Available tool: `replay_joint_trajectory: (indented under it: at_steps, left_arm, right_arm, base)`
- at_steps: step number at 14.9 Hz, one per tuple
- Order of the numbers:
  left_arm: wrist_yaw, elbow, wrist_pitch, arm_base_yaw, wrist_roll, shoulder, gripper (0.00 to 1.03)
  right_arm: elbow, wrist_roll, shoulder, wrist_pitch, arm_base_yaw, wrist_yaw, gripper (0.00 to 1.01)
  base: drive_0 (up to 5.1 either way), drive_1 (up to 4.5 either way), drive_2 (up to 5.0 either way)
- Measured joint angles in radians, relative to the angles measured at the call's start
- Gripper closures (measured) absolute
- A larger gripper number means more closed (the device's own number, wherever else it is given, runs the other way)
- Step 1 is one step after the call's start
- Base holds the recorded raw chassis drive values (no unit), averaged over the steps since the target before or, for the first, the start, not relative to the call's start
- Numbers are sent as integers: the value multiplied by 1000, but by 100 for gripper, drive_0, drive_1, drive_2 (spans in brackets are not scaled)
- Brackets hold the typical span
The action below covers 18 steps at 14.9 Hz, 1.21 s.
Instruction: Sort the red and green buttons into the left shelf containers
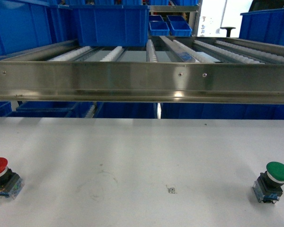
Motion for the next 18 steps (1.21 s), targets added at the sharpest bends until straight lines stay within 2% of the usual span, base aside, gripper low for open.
replay_joint_trajectory:
  at_steps: [11, 12, 13, 18]
  left_arm:
    - [0, 0, 0, 0, 0, 0, 5]
    - [7, 0, 11, 6, 9, 1, 5]
    - [10, 0, 16, 11, 19, 1, 5]
    - [11, 0, 16, 11, 24, 1, 5]
  right_arm:
    - [0, 0, 1, 2, 0, 2, 3]
    - [0, 3, 27, 23, 18, 45, 3]
    - [0, 4, 35, 34, 36, 68, 3]
    - [0, 11, 39, 32, 34, 78, 3]
  base:
    - [0, 0, 0]
    - [0, 0, 0]
    - [0, 0, 0]
    - [0, 0, 0]
